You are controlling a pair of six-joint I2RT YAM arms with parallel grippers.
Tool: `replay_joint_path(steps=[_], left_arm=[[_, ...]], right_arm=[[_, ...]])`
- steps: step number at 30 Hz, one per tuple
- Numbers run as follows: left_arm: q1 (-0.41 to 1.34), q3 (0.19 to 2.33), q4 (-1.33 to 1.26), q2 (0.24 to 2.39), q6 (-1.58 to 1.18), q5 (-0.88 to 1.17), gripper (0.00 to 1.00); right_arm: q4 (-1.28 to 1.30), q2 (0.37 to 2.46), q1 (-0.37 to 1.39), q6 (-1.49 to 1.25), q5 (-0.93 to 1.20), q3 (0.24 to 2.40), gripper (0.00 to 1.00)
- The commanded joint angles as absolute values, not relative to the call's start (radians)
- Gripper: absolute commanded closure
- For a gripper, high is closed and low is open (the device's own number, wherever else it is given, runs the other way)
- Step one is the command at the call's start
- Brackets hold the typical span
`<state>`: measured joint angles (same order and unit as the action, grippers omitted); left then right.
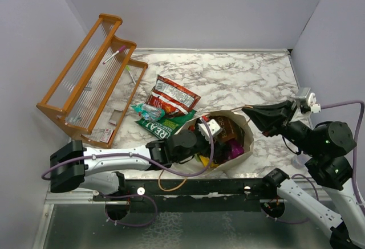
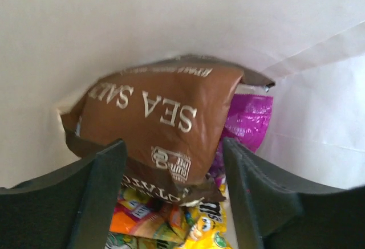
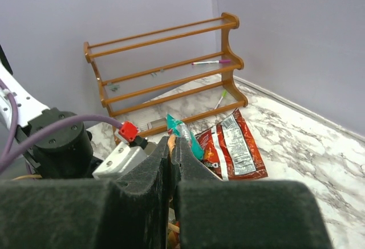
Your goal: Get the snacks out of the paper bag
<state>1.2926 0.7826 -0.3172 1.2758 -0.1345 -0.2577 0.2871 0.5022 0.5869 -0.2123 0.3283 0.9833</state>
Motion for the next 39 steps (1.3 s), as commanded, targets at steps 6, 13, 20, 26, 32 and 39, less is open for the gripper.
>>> replay_joint_path(steps=[6,13,20,26,32,39], left_arm=[[1.298,0.785,-0.512,1.414,-0.208,-0.374,0.01],[1.269,0.883,-0.572,1.575,-0.145,-0.417,0.01],[1.202,1.007,-0.517,1.711,-0.164,-0.371,0.42],[1.183,1.101,-0.474,1.732,-0.141,-0.351,0.89],[1.172,1.171,-0.456,1.728,-0.167,-0.340,1.00],[1.170,1.210,-0.437,1.729,-0.253,-0.368,1.00]], right_arm=[[0.277,0.480,0.583,-0.209,0.294,1.007,0.98],[0.337,0.490,0.583,-0.218,0.152,1.057,0.98],[0.428,0.633,0.583,-0.189,-0.208,1.190,0.98],[0.417,0.834,0.583,0.003,-0.273,1.343,0.98],[0.371,0.962,0.583,0.174,-0.281,1.450,0.98],[0.284,1.028,0.482,0.366,-0.096,1.397,0.98]])
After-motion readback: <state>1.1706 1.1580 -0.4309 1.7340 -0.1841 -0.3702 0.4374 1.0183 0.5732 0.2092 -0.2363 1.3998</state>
